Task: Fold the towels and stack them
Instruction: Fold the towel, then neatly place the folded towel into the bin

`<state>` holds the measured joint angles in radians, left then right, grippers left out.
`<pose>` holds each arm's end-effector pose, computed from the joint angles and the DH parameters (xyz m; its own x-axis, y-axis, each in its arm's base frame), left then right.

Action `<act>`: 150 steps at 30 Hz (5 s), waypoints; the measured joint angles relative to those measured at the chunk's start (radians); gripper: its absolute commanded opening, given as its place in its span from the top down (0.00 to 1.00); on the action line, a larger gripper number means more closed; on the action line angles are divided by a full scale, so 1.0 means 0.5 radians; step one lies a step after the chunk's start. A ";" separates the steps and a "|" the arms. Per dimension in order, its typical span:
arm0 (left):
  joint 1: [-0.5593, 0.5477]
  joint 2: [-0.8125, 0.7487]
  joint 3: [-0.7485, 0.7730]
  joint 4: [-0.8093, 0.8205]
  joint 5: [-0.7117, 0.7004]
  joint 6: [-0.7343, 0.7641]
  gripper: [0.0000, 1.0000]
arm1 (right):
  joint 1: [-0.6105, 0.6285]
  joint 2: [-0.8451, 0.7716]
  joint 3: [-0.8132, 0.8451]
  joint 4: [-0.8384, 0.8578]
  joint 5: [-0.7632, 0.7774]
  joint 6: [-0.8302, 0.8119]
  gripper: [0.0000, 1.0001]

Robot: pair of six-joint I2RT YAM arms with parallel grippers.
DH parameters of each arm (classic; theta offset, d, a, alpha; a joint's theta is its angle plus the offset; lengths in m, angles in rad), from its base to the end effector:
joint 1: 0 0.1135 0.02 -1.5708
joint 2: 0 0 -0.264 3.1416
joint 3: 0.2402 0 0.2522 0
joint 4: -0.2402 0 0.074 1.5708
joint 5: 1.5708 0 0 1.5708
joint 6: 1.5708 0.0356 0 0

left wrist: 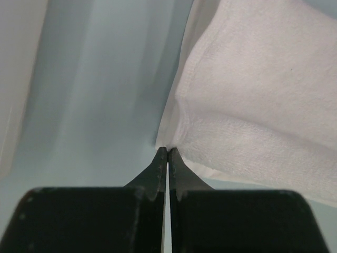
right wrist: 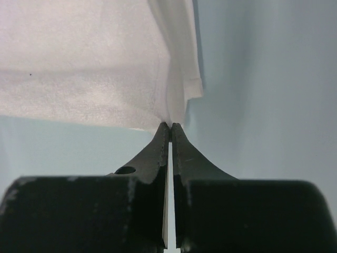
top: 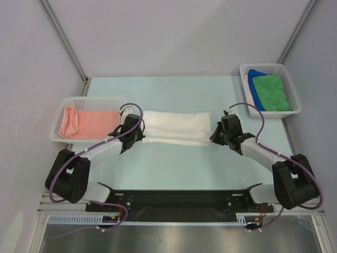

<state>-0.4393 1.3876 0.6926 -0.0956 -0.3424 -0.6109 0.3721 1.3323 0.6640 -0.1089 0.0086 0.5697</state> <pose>0.2532 -0.1058 0.1859 -0.6341 -0.2990 -0.7131 -0.2159 0.9540 -0.2080 0.2472 0.0961 0.1885 -0.7431 0.2890 -0.6035 0.0511 0.9238 0.3794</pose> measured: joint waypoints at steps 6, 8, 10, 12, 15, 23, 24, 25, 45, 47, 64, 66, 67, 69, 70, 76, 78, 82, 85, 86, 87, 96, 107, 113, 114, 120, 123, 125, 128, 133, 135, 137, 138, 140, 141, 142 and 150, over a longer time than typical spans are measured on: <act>-0.002 0.024 -0.087 0.054 0.047 -0.009 0.67 | -0.001 0.008 -0.060 0.034 -0.011 0.026 0.67; -0.002 0.012 -0.092 0.043 0.046 -0.005 0.63 | -0.002 -0.004 -0.060 0.024 -0.006 0.024 0.62; -0.002 -0.039 -0.092 0.016 0.047 0.005 0.62 | -0.002 -0.047 -0.059 -0.019 0.007 0.012 0.64; -0.005 -0.146 -0.087 -0.044 0.050 0.018 0.63 | -0.002 -0.131 -0.040 -0.114 0.021 0.006 0.69; -0.006 -0.294 -0.016 -0.130 0.065 0.049 0.58 | -0.002 -0.245 0.050 -0.227 0.021 0.005 0.71; -0.002 0.082 0.520 -0.213 0.084 0.112 0.41 | 0.101 0.040 0.546 -0.187 -0.053 0.006 0.79; 0.002 0.194 0.571 -0.216 0.106 0.121 0.40 | 0.117 0.135 0.594 -0.157 -0.074 0.006 0.79; 0.002 0.291 0.608 -0.234 0.122 0.125 0.39 | 0.131 0.229 0.626 -0.124 -0.100 0.006 0.80; 0.082 0.708 0.792 -0.438 0.298 0.195 0.23 | -0.210 0.843 0.533 0.105 -0.276 0.045 0.80; 0.095 0.745 0.792 -0.423 0.360 0.192 0.25 | -0.212 0.842 0.533 0.105 -0.275 0.038 0.81; 0.121 0.921 0.815 -0.171 0.591 0.105 0.35 | -0.314 0.816 0.531 0.061 -0.241 -0.025 0.81; 0.120 0.952 0.834 -0.119 0.631 0.086 0.35 | -0.314 0.816 0.531 0.061 -0.242 -0.026 0.81; 0.120 0.967 0.843 -0.092 0.652 0.079 0.37 | -0.314 0.816 0.531 0.060 -0.242 -0.026 0.81; 0.118 0.992 0.856 -0.047 0.689 0.065 0.38 | -0.315 0.813 0.531 0.057 -0.240 -0.027 0.81; 0.117 1.003 0.863 -0.033 0.700 0.062 0.40 | -0.317 0.811 0.531 0.054 -0.237 -0.027 0.81; 0.094 1.068 0.914 0.014 0.710 0.047 0.59 | -0.323 0.790 0.531 0.017 -0.203 -0.041 0.81; 0.090 1.075 0.916 0.010 0.706 0.040 0.67 | -0.324 0.784 0.531 0.004 -0.198 -0.042 0.81; 0.079 1.089 0.939 -0.037 0.693 0.035 0.99 | -0.325 0.762 0.531 -0.027 -0.195 -0.047 0.78; 0.063 1.103 0.983 -0.095 0.665 0.046 1.00 | -0.326 0.727 0.531 -0.066 -0.192 -0.050 0.61; 0.056 1.108 1.001 -0.122 0.646 0.055 1.00 | -0.325 0.710 0.531 -0.081 -0.192 -0.047 0.46; 0.045 1.112 1.023 -0.153 0.620 0.065 1.00 | -0.325 0.684 0.531 -0.095 -0.192 -0.041 0.40; -0.121 1.122 1.273 -0.681 0.153 0.213 1.00 | -0.278 0.158 0.584 -0.208 -0.198 -0.053 0.25; -0.279 1.122 1.542 -1.122 -0.413 0.301 1.00 | -0.200 -0.190 0.728 -0.349 -0.210 -0.092 0.25; -0.285 1.080 1.679 -1.331 -0.773 0.371 1.00 | -0.092 -0.278 0.676 -0.365 -0.208 -0.093 0.25; -0.283 1.054 1.686 -1.363 -0.835 0.386 1.00 | -0.065 -0.299 0.655 -0.367 -0.207 -0.093 0.25; -0.227 0.834 1.692 -1.463 -1.096 0.507 1.00 | 0.051 -0.356 0.591 -0.374 -0.208 -0.093 0.25; -0.144 0.696 1.689 -1.456 -1.170 0.587 1.00 | 0.059 -0.356 0.589 -0.375 -0.208 -0.093 0.25; -0.061 0.577 1.645 -1.402 -1.205 0.662 1.00 | 0.066 -0.356 0.589 -0.372 -0.207 -0.093 0.25; 0.066 0.401 1.505 -1.286 -1.254 0.760 1.00 | 0.092 -0.355 0.589 -0.371 -0.208 -0.093 0.26; 0.266 0.178 1.074 -0.887 -1.307 1.000 1.00 | 0.123 -0.353 0.587 -0.356 -0.210 -0.087 0.26; 0.338 0.172 0.956 -0.742 -1.316 1.083 1.00 | 0.134 -0.353 0.572 -0.316 -0.217 -0.077 0.26; 0.403 0.172 0.867 -0.619 -1.316 1.144 1.00 | 0.143 -0.350 0.563 -0.303 -0.223 -0.075 0.25; 0.442 0.167 0.820 -0.537 -1.313 1.183 1.00 | 0.144 -0.347 0.563 -0.297 -0.224 -0.076 0.26; 0.506 0.163 0.772 -0.427 -1.311 1.229 1.00 | 0.145 -0.345 0.563 -0.293 -0.224 -0.077 0.25; 0.542 0.157 0.755 -0.372 -1.295 1.246 1.00 | 0.146 -0.345 0.563 -0.293 -0.225 -0.078 0.26; 0.591 0.151 0.745 -0.319 -1.274 1.258 1.00 | 0.146 -0.345 0.563 -0.292 -0.225 -0.078 0.26; 0.836 0.181 0.740 -0.037 -1.186 1.277 1.00 | 0.148 -0.345 0.563 -0.291 -0.262 -0.095 0.26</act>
<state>-0.0212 1.4780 1.0626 -0.1143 -0.9356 0.0277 0.4461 1.1599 0.9455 -0.2543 -0.1223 0.5224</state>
